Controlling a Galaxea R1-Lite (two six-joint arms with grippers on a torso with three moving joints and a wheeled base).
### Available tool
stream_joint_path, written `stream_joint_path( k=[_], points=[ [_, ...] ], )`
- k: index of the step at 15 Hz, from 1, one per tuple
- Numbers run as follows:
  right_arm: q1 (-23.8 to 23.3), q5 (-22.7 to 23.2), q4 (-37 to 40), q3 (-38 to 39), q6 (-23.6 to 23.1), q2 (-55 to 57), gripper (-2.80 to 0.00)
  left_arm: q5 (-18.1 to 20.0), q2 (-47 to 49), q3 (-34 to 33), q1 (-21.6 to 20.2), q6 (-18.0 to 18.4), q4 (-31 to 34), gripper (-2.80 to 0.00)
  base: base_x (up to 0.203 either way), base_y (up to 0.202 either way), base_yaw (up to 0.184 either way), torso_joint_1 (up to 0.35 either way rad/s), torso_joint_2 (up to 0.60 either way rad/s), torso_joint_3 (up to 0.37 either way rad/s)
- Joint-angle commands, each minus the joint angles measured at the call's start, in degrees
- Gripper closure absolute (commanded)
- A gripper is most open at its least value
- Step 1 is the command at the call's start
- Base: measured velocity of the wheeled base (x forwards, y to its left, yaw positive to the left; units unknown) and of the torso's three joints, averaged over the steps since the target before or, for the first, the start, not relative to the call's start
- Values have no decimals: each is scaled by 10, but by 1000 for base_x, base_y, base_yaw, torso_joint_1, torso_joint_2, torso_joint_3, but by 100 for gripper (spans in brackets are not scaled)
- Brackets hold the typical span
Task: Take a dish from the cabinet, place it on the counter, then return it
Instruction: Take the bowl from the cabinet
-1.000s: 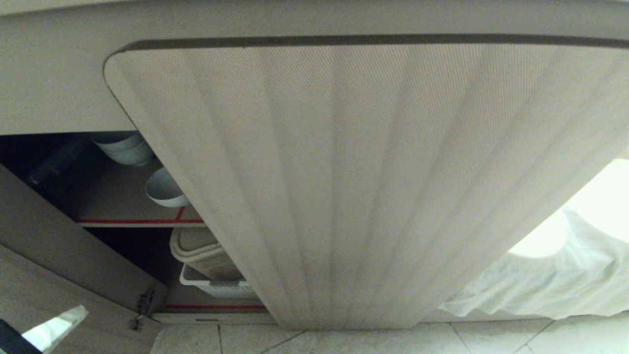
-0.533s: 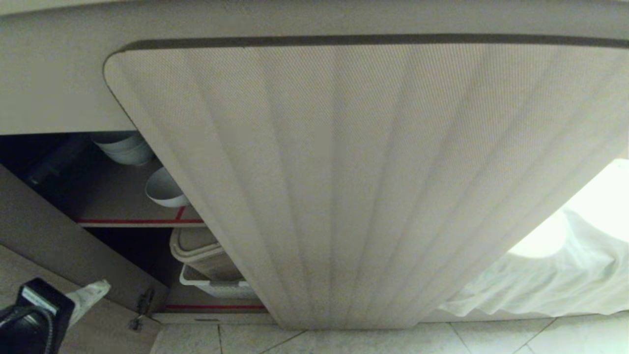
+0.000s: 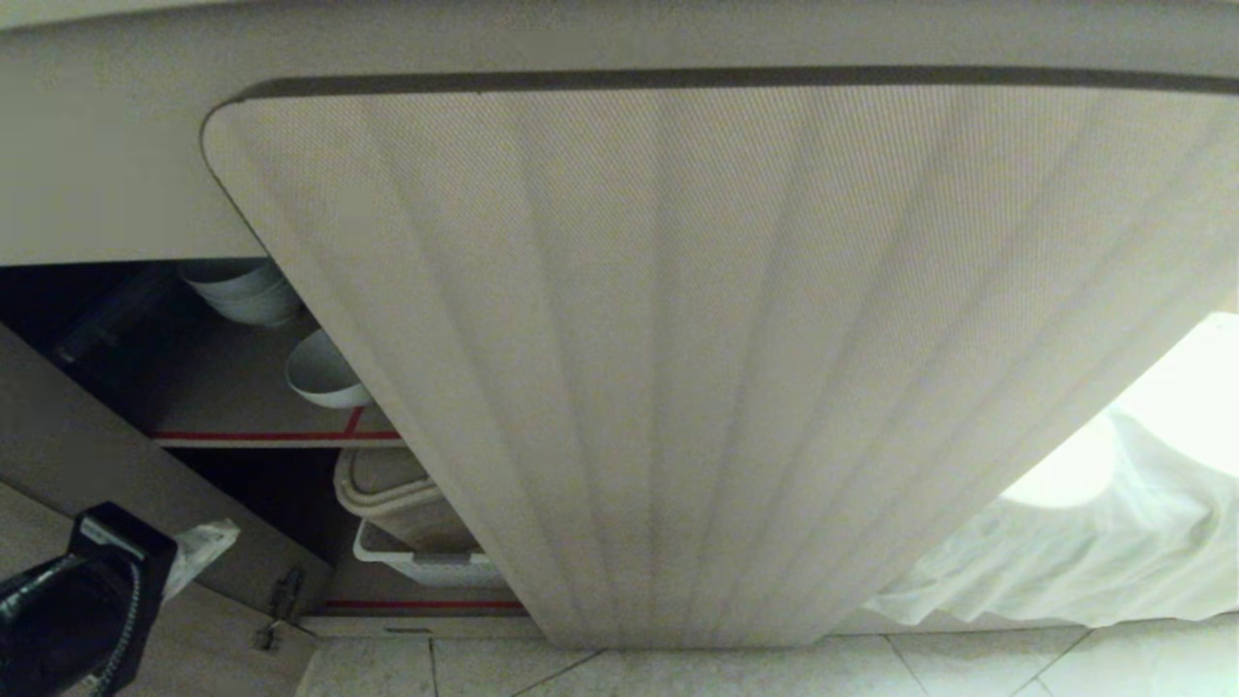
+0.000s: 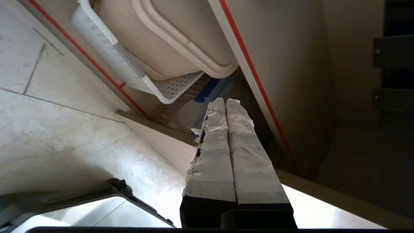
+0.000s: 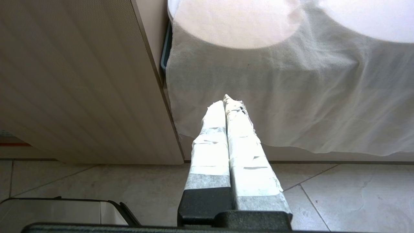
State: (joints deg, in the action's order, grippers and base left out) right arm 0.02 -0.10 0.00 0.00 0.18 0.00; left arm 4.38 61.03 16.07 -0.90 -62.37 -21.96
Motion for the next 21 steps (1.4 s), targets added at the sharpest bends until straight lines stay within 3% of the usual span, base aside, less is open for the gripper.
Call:
stream_joint_path(
  k=[1,4,6,11,14,19,21],
  points=[
    [0,0,0,0,0,0,0,3,6,-2,0,-4,-26,0,0,0,0,0,0,0],
    [0,0,-1,0,0,0,0,19,8,-9,-1,-6,-45,0,0,0,0,0,0,0],
    [0,0,0,0,0,0,0,60,7,-14,-18,-3,-45,0,0,0,0,0,0,0],
    [0,0,0,0,0,0,0,114,11,-14,-77,2,-45,0,0,0,0,0,0,0],
    [0,0,0,0,0,0,0,118,29,-7,-102,1,-46,0,0,0,0,0,0,0],
    [1,0,0,0,0,0,0,120,42,-2,-87,3,-63,0,0,0,0,0,0,0],
    [0,0,0,0,0,0,0,119,56,-9,-74,43,-75,0,0,0,0,0,0,0]
  ],
)
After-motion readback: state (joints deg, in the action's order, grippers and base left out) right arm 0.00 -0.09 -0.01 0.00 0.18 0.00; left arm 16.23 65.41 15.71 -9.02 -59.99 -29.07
